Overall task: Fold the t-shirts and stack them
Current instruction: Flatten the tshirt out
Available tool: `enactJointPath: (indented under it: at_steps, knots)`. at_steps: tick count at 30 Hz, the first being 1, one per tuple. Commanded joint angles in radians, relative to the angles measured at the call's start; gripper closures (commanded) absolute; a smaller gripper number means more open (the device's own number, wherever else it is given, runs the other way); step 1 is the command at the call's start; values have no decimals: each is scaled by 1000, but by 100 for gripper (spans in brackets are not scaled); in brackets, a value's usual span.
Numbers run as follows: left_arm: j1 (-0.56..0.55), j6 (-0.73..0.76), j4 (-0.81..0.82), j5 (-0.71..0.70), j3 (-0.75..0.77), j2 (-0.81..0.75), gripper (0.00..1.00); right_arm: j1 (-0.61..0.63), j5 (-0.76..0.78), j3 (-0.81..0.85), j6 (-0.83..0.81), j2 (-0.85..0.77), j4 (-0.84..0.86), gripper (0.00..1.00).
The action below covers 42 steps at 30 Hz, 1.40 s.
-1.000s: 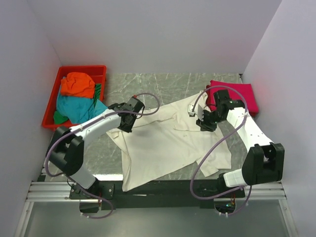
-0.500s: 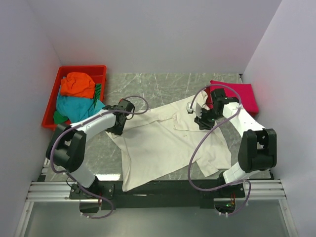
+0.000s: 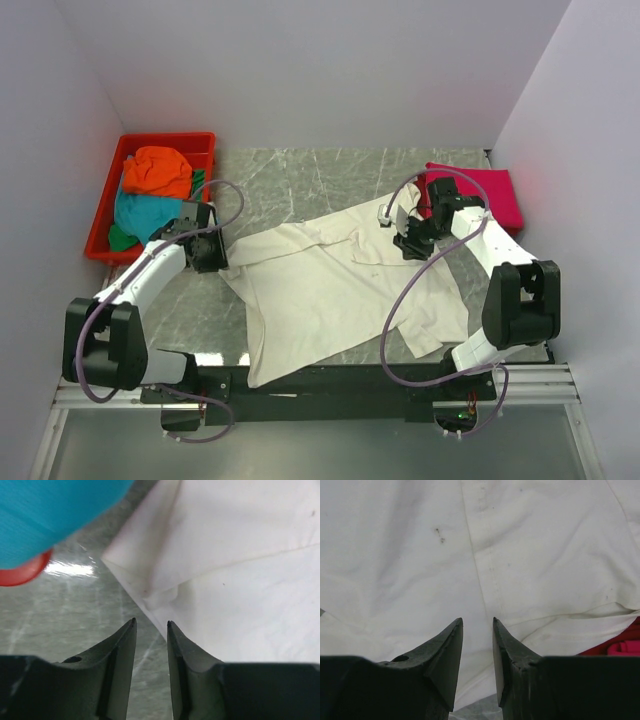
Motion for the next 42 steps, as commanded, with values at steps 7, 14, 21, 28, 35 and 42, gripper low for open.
enactJointPath:
  at_steps: [7,14,21,28,35,42]
  knots:
    - [39,-102,122,168,-88,29,69,-13,-16,20,1,1,32,62]
    - [50,-95,134,126,-96,57,71,-24,-22,22,0,9,32,62]
    - [52,-74,116,94,-59,112,73,-24,-28,31,3,12,29,62]
    - [52,-66,120,97,-52,126,73,-24,-28,37,3,16,26,62]
    - [50,-59,126,113,-33,138,75,-26,-33,40,3,16,20,62]
    - [52,-52,129,122,-26,168,75,-27,-34,40,3,16,18,62]
